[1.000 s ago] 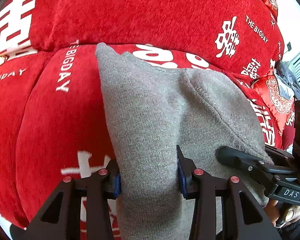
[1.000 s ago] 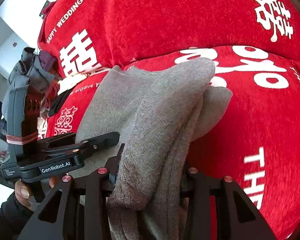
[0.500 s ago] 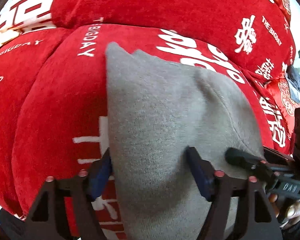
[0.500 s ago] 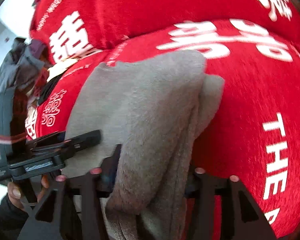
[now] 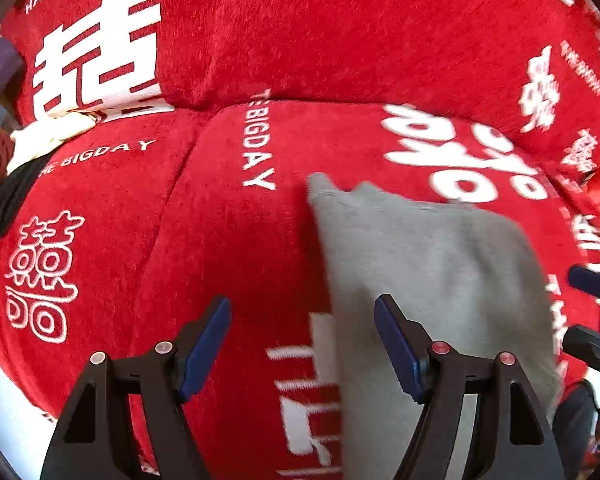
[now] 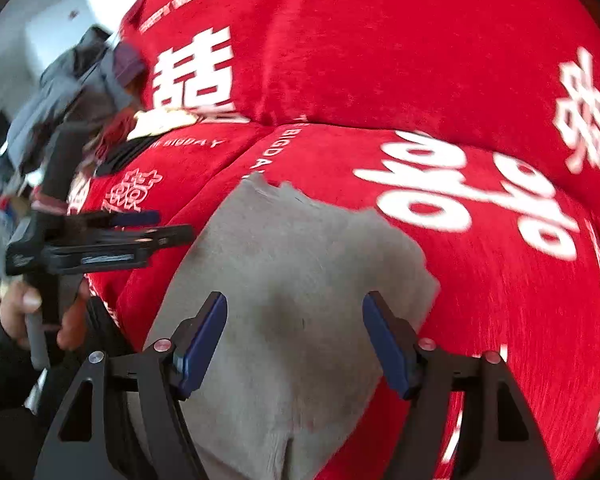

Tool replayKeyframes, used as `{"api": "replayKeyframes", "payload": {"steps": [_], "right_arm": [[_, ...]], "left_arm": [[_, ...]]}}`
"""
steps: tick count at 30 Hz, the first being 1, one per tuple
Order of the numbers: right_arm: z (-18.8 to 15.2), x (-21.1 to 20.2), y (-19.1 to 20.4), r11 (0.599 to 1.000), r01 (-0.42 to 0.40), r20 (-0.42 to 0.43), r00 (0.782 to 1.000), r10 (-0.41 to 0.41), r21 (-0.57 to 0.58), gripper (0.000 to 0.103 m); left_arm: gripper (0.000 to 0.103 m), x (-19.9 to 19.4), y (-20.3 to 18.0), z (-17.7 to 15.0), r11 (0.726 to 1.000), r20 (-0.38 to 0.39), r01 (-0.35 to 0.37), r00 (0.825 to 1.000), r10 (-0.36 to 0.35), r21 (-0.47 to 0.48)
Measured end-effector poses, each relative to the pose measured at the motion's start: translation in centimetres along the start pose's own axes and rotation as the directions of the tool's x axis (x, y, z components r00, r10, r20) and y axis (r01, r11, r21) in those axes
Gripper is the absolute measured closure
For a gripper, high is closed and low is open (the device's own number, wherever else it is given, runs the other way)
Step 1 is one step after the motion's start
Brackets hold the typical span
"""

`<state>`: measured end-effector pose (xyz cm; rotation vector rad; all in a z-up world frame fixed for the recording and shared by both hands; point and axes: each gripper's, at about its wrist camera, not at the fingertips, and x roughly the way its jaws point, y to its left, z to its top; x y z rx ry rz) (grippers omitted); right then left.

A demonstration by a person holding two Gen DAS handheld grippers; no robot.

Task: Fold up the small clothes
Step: 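Open both grippers and release the folded bundle, then press the folded grey bundle flat with both open grippers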

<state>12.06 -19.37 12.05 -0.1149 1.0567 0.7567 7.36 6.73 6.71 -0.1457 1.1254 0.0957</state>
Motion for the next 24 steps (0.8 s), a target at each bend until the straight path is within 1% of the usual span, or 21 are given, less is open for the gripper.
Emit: {"api": "replayKeyframes", "payload": {"steps": [3, 5, 8, 9, 10, 11, 12, 13, 14, 15, 17, 18, 19, 20, 22, 23, 24], "right_arm": [[1.4, 1.8, -0.7, 0.999, -0.051, -0.032, 0.998, 0.051, 0.019, 0.029], [2.0, 3.0, -1.1, 0.996, -0.086, -0.052, 0.995, 0.087, 0.021, 0.029], [2.4, 4.8, -1.7, 0.996, -0.085, -0.082, 0.993, 0.085, 0.010, 0.029], [2.4, 5.6, -2.0, 0.997, -0.075, -0.102, 0.992, 0.075, 0.012, 0.029], [2.2, 6.6, -2.7, 0.999, -0.043, -0.124, 0.991, 0.045, 0.011, 0.029], [1.9, 7.6, -3.6, 1.000, 0.011, -0.149, 0.989, -0.008, 0.019, 0.030], [1.5, 8.4, -4.4, 0.998, 0.049, -0.169, 0.985, -0.043, 0.030, 0.030], [1.2, 8.8, -5.3, 0.998, 0.045, -0.170, 0.985, -0.036, 0.053, 0.030], [1.1, 8.5, -6.0, 0.996, 0.017, -0.142, 0.990, -0.005, 0.083, 0.030], [1.1, 8.2, -6.3, 0.995, 0.011, -0.135, 0.991, 0.003, 0.103, 0.030], [1.3, 7.0, -6.0, 0.993, 0.038, -0.130, 0.991, -0.023, 0.112, 0.030], [1.3, 5.6, -5.3, 0.994, 0.057, -0.106, 0.993, -0.047, 0.094, 0.029], [1.1, 4.4, -4.8, 0.995, 0.061, -0.083, 0.995, -0.055, 0.081, 0.029], [0.7, 3.0, -3.8, 0.997, 0.053, -0.055, 0.997, -0.050, 0.059, 0.029], [-0.4, 1.0, -1.7, 1.000, 0.018, -0.025, 1.000, -0.018, 0.003, 0.029], [-1.2, 0.2, -0.3, 0.999, -0.017, -0.024, 1.000, 0.016, -0.039, 0.029], [-1.8, -0.3, 0.8, 0.997, -0.040, -0.028, 0.999, 0.038, -0.070, 0.029]], "left_arm": [[0.028, 1.3, 0.2, 0.5, 0.999, -0.036, 0.018, 0.999, -0.019, -0.026], [0.028, 2.3, -0.1, 0.4, 1.000, -0.050, -0.002, 0.999, 0.001, -0.016], [0.028, 3.6, -0.5, 0.1, 1.000, -0.061, -0.023, 0.998, 0.023, -0.003], [0.028, 4.0, -0.5, 0.1, 1.000, -0.066, -0.019, 0.998, 0.019, -0.005], [0.022, 4.4, -0.4, 0.1, 1.000, -0.064, -0.014, 0.998, 0.014, -0.009], [0.017, 4.6, -0.1, 0.1, 0.999, -0.058, -0.027, 0.998, 0.026, -0.021], [0.008, 4.9, 0.0, 0.2, 0.999, -0.058, -0.036, 0.998, 0.034, -0.031], [0.005, 5.2, 0.3, 0.2, 0.999, -0.062, -0.035, 0.998, 0.032, -0.042], [0.005, 5.3, 0.6, 0.3, 0.999, -0.071, -0.018, 0.997, 0.015, -0.050], [0.005, 5.2, 1.0, 0.4, 0.998, -0.083, -0.004, 0.997, -0.001, -0.061], [0.006, 4.2, 1.6, 0.7, 0.996, -0.094, 0.007, 0.995, -0.015, -0.086], [0.006, 3.1, 1.7, 0.6, 0.995, -0.078, 0.023, 0.997, -0.030, -0.094], [0.006, 2.0, 1.6, 0.5, 0.995, -0.056, 0.045, 0.997, -0.050, -0.094], [0.006, 0.7, 1.3, 0.2, 0.993, -0.031, 0.075, 0.996, -0.078, -0.087], [0.006, -0.8, 0.3, -0.8, 0.992, -0.017, 0.111, 0.994, -0.112, -0.052], [0.006, -1.3, -0.7, -1.6, 0.992, -0.018, 0.125, 0.992, -0.126, -0.012], [0.006, -1.6, -1.5, -2.3, 0.992, -0.018, 0.125, 0.992, -0.124, 0.028]]}}
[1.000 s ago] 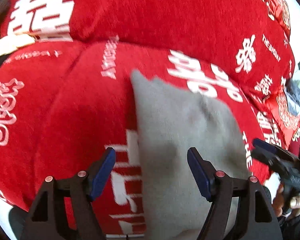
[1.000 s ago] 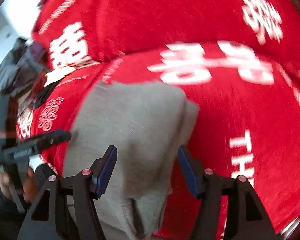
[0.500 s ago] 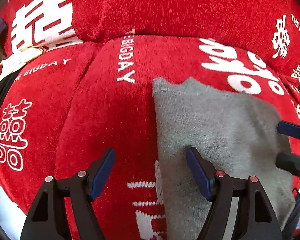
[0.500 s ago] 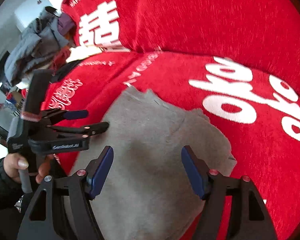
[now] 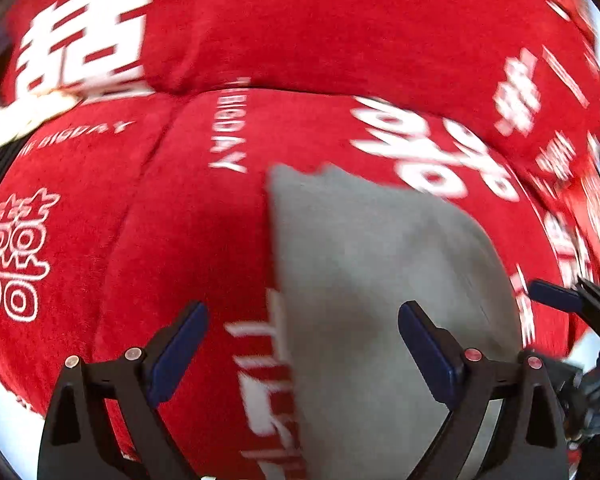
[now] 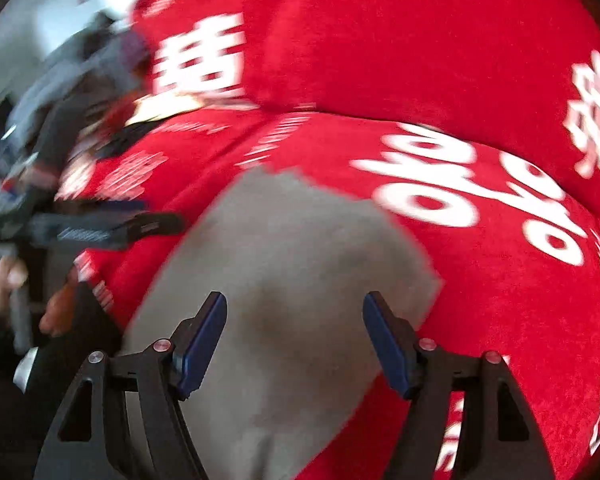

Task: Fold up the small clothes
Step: 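Press the folded grey bundle flat with both open grippers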

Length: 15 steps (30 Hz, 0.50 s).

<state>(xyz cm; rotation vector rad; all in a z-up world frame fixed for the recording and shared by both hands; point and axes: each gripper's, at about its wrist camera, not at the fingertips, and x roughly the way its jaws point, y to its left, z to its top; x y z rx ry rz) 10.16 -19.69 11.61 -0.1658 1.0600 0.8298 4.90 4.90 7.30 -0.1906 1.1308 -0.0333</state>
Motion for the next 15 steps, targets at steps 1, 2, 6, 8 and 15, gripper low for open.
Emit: {"api": "replayKeyframes", "payload": {"steps": [1, 2, 6, 8, 15], "right_arm": [[-0.7, -0.1, 1.4, 0.999, -0.024, -0.010, 1.000, 0.024, -0.035, 0.029], [-1.4, 0.0, 2.6, 0.996, -0.051, -0.029, 0.998, 0.050, -0.069, 0.029], [-3.7, 2.1, 3.7, 0.992, -0.038, -0.105, 0.994, 0.026, -0.121, 0.029], [-4.6, 3.1, 2.4, 0.996, -0.054, -0.138, 0.990, 0.043, -0.076, 0.030], [-5.8, 2.8, 1.3, 0.993, -0.106, -0.070, 0.992, 0.102, -0.043, 0.030]], "left_arm": [[0.006, 0.0, -0.9, -0.7, 0.999, 0.004, -0.014, 1.000, 0.014, 0.046], [0.006, 0.1, -1.8, -1.4, 0.995, 0.011, -0.042, 0.999, 0.041, 0.093], [0.005, 3.4, -2.3, -3.4, 0.988, -0.077, -0.088, 0.992, 0.099, 0.130], [0.003, 3.8, -1.1, -3.7, 0.998, -0.086, -0.030, 0.996, 0.034, 0.048], [0.003, 2.4, -1.6, -4.2, 0.996, -0.078, -0.050, 0.995, 0.056, 0.072]]}}
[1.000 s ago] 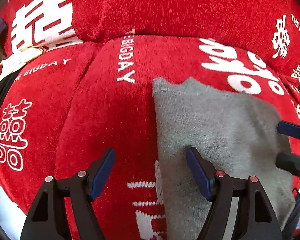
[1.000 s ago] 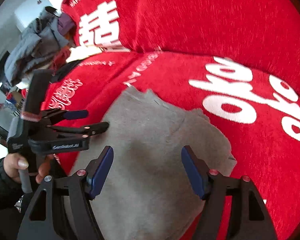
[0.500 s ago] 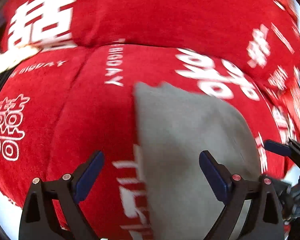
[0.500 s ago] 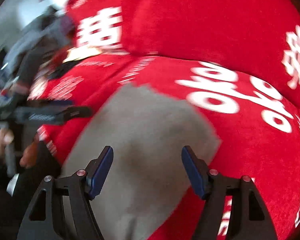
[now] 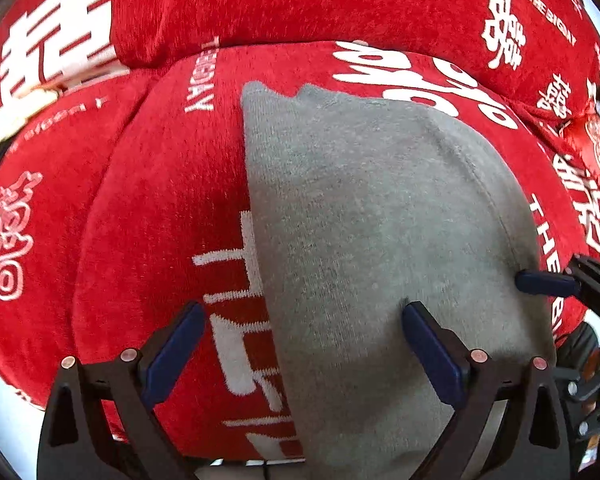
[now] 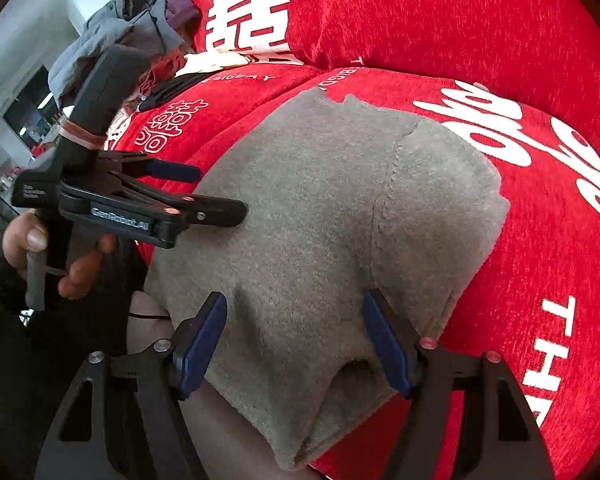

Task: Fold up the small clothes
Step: 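Press the folded grey bundle flat with both open grippers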

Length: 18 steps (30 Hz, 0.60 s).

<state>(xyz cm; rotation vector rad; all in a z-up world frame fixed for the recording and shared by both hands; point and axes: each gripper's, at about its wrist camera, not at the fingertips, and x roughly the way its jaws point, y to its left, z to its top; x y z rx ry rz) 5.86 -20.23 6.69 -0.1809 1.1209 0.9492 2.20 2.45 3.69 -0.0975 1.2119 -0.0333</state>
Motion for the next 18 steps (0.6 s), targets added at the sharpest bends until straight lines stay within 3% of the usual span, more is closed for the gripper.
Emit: {"api": "replayKeyframes", "payload": {"steps": [7, 11, 15, 18], "right_arm": [[-0.3, -1.1, 0.9, 0.997, 0.071, -0.004, 0.997, -0.072, -0.015, 0.029], [-0.5, -2.2, 4.3, 0.978, 0.153, -0.001, 0.988, -0.155, -0.140, 0.027], [-1.0, -2.5, 5.5, 0.985, 0.100, 0.004, 0.995, -0.101, -0.142, 0.026], [-1.7, -1.3, 5.5, 0.989, 0.080, -0.039, 0.996, -0.085, -0.122, 0.026]], "left_arm": [[0.003, -1.9, -1.1, -1.4, 0.996, 0.024, -0.043, 0.999, 0.042, 0.074], [0.003, -2.5, -1.4, -2.3, 0.994, 0.034, -0.057, 0.998, 0.054, 0.091], [0.003, -2.2, -1.5, -3.0, 0.994, 0.023, -0.065, 0.998, 0.064, 0.085], [0.003, -2.1, -1.6, -3.4, 0.994, 0.025, -0.069, 0.997, 0.067, 0.083]]}}
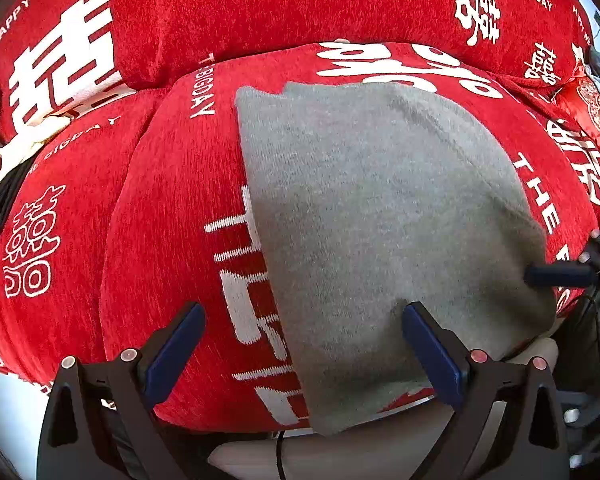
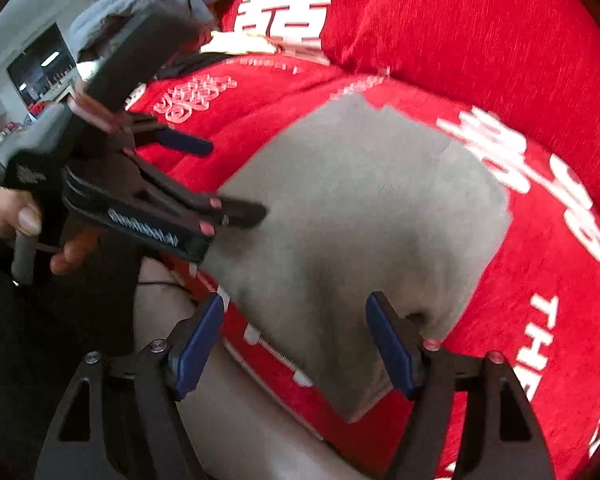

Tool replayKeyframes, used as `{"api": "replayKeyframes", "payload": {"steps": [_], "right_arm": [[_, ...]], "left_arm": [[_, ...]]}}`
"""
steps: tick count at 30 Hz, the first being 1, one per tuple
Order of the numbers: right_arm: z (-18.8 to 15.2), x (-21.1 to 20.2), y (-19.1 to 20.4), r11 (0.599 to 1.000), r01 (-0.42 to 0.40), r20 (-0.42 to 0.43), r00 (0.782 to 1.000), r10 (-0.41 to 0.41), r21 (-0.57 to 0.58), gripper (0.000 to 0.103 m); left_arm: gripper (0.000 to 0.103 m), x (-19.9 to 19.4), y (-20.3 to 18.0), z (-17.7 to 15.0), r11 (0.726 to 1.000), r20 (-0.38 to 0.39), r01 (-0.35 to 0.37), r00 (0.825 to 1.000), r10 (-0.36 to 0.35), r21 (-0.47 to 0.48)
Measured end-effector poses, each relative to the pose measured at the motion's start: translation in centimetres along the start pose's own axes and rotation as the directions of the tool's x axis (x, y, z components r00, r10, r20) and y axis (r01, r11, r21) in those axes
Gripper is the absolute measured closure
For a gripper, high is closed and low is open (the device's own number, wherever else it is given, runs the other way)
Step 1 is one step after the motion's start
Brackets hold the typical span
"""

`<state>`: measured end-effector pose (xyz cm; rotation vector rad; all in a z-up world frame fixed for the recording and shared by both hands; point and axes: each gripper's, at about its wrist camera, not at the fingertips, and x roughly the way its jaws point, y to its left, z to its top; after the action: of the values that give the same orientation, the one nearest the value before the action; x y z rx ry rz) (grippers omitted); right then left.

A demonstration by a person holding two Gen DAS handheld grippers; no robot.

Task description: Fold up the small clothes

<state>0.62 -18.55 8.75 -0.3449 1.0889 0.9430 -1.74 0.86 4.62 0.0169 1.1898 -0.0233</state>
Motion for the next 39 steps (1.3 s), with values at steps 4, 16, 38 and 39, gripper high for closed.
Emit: {"api": "replayKeyframes", "payload": {"steps": [4, 16, 38, 39], "right_arm": [[-1.3, 2.2, -0.5, 0.997, 0.062, -0.075, 0.995, -0.059, 0.036, 0.027], [-1.9, -2.5, -0.7, 0.993, 0.095, -0.017, 0.995, -0.094, 0.074, 0.024], [3.7, 3.0, -4.4, 0.982, 0.130, -0.035, 0.991, -0.126, 0.137, 0.023], [3.7, 3.0, -4.6, 0.983, 0.127, -0.022, 0.992, -0.125, 0.131, 0.023]], "left_arm": [[0.003, 0.8, 0.1, -0.6, 1.000, -0.013, -0.003, 1.000, 0.003, -0.007], [0.003, -1.2, -0.1, -0.4, 1.000, 0.038, -0.023, 0.999, 0.024, -0.017], [0.003, 1.9, 0.3, 2.2, 0.997, -0.043, -0.054, 0.998, 0.051, -0.061], [0.003, 2.0, 0.3, 2.2, 0.997, -0.045, -0.050, 0.998, 0.048, -0.061]]}}
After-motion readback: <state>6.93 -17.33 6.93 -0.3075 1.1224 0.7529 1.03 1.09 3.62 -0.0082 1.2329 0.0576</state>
